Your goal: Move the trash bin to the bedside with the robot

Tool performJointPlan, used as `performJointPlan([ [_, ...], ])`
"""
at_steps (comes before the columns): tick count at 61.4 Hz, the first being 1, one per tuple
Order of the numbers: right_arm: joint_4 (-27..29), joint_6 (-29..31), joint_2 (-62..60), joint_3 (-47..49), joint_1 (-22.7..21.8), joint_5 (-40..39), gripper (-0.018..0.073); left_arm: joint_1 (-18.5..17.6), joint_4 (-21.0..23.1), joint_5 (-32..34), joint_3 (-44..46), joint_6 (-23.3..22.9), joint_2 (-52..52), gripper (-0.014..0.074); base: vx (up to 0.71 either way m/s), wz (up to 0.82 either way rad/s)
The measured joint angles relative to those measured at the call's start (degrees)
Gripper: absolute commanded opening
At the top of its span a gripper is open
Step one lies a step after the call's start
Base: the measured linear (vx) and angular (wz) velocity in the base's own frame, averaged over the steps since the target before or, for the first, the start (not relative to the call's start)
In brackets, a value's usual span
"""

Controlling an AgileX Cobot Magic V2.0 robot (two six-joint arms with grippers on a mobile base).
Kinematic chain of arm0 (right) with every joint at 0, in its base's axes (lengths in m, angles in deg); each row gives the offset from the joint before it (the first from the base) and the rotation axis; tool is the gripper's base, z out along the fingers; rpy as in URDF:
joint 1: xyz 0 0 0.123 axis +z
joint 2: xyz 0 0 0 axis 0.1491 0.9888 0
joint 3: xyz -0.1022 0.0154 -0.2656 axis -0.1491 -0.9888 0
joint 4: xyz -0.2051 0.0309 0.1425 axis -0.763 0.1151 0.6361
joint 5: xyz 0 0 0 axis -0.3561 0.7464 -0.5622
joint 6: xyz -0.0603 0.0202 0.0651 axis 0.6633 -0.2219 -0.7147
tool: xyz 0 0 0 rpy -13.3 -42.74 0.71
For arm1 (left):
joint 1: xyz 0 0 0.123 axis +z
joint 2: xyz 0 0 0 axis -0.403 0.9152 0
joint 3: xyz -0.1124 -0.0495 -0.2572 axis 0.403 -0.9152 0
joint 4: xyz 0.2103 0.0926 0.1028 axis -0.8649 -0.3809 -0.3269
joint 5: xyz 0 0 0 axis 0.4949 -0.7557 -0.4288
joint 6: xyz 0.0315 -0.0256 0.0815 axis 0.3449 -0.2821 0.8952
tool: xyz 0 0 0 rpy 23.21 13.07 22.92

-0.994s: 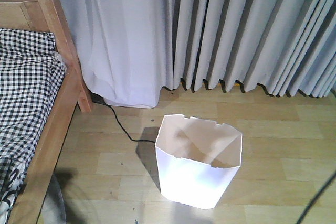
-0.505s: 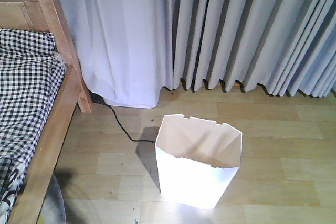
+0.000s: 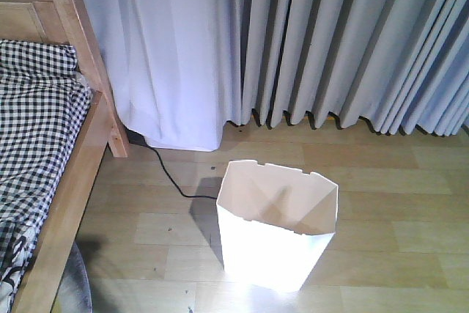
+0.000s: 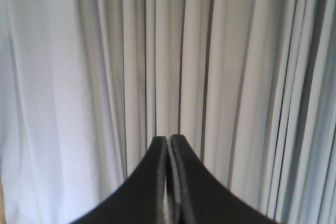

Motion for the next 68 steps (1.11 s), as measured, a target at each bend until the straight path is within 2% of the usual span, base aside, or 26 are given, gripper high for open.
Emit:
performJointPlan([
  [33,1.42,0.00,0.00,0.00,0.00,-1.00,-0.0009,0.00,0.00,0.00,0.00,0.00,0.00,-0.0006,0.00,0.00],
  [40,-1.65,-1.33,0.00,0.00,0.00,-1.28,-0.0009,0.00,0.00,0.00,0.00,0.00,0.00,-0.0006,0.00,0.00],
  [43,-6.10,-4.42,0.00,0.00,0.00,-1.02,-0.0009,0.00,0.00,0.00,0.00,0.00,0.00,-0.0006,0.00,0.00],
  [47,-14.60,-11.76,-0.26,0.00,0.00,-0.39,-0.0009,0.00,0.00,0.00,0.00,0.00,0.00,-0.0006,0.00,0.00],
  [52,-30.00,-26.45,-0.39,0.00,0.00,0.55,-0.0009,0.00,0.00,0.00,0.00,0.00,0.00,-0.0006,0.00,0.00],
  [56,-45.14,-41.14,-0.39,0.00,0.00,1.58,-0.0009,0.00,0.00,0.00,0.00,0.00,0.00,-0.0006,0.00,0.00],
  [62,-64.81,-61.52,-0.39,0.00,0.00,4.09,-0.0009,0.00,0.00,0.00,0.00,0.00,0.00,-0.0006,0.00,0.00],
  [65,-73.06,-69.80,-0.39,0.00,0.00,5.12,-0.0009,0.00,0.00,0.00,0.00,0.00,0.00,-0.0006,0.00,0.00],
  [68,-78.48,-75.20,-0.63,-0.02,0.00,5.82,-0.0009,0.00,0.00,0.00,0.00,0.00,0.00,-0.0006,0.00,0.00],
])
